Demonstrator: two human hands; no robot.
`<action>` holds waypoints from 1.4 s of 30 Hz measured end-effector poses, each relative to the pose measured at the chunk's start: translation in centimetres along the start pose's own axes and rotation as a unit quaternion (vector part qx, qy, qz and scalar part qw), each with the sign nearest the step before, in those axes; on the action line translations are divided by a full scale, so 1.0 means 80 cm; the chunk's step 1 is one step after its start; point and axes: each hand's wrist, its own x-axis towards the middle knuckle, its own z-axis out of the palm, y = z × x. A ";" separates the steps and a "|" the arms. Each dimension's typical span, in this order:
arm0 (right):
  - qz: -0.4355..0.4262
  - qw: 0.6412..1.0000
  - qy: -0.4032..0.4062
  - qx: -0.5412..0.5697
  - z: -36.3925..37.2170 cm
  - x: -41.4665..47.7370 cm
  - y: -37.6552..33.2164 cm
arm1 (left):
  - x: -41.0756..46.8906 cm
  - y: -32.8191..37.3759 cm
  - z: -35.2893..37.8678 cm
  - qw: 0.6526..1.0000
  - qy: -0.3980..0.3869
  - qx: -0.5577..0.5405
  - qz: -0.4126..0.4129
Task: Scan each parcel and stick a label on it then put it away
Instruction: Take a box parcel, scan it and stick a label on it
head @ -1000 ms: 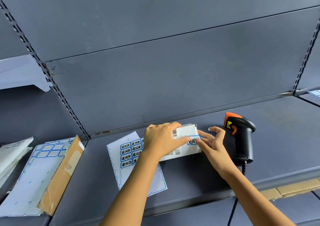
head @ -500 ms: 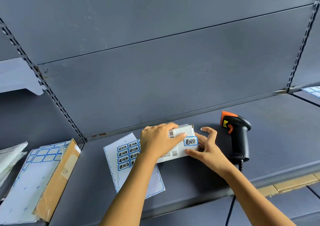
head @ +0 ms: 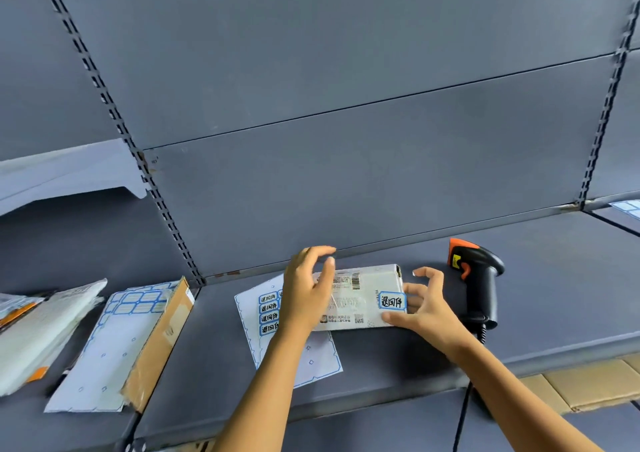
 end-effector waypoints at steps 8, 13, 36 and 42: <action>-0.004 0.994 0.061 0.087 -0.026 -0.052 -0.036 | -0.053 -0.014 -0.022 0.941 0.166 -0.150 -0.253; -0.019 0.990 0.092 0.102 -0.089 -0.113 -0.057 | -0.088 0.035 0.026 0.957 0.080 -0.158 -0.232; 0.077 0.845 0.524 0.074 -0.375 -0.607 -0.016 | -0.351 0.326 0.316 0.886 -0.426 -0.172 -0.065; 0.086 0.769 0.629 0.074 -0.353 -0.681 -0.008 | -0.404 0.361 0.346 0.825 -0.543 -0.155 0.020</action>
